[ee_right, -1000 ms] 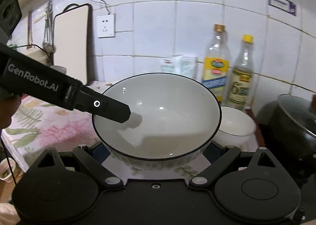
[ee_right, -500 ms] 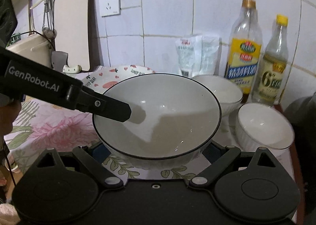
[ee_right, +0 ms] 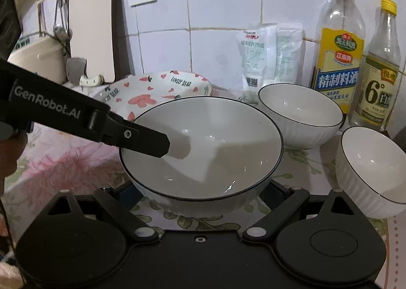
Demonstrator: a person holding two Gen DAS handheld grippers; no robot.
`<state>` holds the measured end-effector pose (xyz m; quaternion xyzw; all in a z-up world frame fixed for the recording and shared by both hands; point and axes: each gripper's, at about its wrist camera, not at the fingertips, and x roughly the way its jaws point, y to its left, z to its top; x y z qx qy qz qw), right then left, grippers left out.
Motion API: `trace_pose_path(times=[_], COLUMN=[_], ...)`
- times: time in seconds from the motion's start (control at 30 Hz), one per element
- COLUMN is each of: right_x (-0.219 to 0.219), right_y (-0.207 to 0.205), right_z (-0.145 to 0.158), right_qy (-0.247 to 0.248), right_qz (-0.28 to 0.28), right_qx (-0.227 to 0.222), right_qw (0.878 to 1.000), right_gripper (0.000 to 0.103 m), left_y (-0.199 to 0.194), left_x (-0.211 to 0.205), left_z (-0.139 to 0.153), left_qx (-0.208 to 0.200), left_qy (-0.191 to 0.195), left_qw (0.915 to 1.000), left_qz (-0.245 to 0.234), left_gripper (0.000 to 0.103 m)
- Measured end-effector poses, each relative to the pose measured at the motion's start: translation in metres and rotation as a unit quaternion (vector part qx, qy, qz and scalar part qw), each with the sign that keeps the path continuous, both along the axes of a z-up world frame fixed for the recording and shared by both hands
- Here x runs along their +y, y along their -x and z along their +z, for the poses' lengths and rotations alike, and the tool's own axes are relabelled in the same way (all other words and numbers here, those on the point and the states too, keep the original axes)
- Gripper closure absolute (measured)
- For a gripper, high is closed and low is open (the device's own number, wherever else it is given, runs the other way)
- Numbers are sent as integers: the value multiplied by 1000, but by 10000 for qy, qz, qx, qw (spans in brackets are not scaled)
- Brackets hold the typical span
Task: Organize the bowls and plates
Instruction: 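Carry the bowl beside the plate stack, lower it and open the left gripper, then move the left gripper to the white bowl beside the bottles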
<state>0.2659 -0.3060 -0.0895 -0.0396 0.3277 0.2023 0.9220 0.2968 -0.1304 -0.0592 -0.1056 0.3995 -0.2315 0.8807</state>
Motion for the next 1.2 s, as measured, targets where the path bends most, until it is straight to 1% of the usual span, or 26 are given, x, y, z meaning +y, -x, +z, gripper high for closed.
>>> trace_pose_path(times=[0.17,0.23,0.33,0.37,0.4,0.47,0.57,0.7,0.8,0.9,1.0,1.2], right_x=[4,5,6,5,4,0,-10,-26,-39,-49,-62,-77], right_y=[-4,0,10,13,17,25,38,56,68,81,94,114], right_z=[-8,-12,-10,-9,-6,1,14,36,53,69,84,106], right_qy=[186,301,522,558,578,553,515,374,232,165,49,-47], right_qz=[74,135,152,152,162,128,39,-70,-162,-262,-355,-567], right_qx=[164,106,-126,-154,-183,-234,-307,-364,-347,-344,-334,-329], right_qw=[9997,9994,9984,9982,9980,9981,9982,9986,9990,9989,9988,9978], right_gripper=[5,6,6,6,6,6,6,6,6,6,6,6], left_y=[-5,-3,3,4,5,10,20,36,50,63,76,95], left_x=[-1,-2,-4,-4,-4,-4,-4,-3,-5,-7,-7,-14], left_z=[-12,-14,-10,-8,-6,0,11,29,41,50,58,71], left_qx=[231,240,146,141,134,79,-31,-86,-208,-249,-284,-375], left_qy=[-107,-130,-268,-313,-358,-479,-662,-747,-867,-941,-932,-965], left_qw=[9997,9996,9995,9994,9992,9988,9977,9968,9952,9940,9935,9919], left_qz=[-19,-73,-81,-76,-68,-65,-111,-258,-397,-490,-583,-741], left_gripper=[78,78,75,71,66,59,54,50,46,44,42,40])
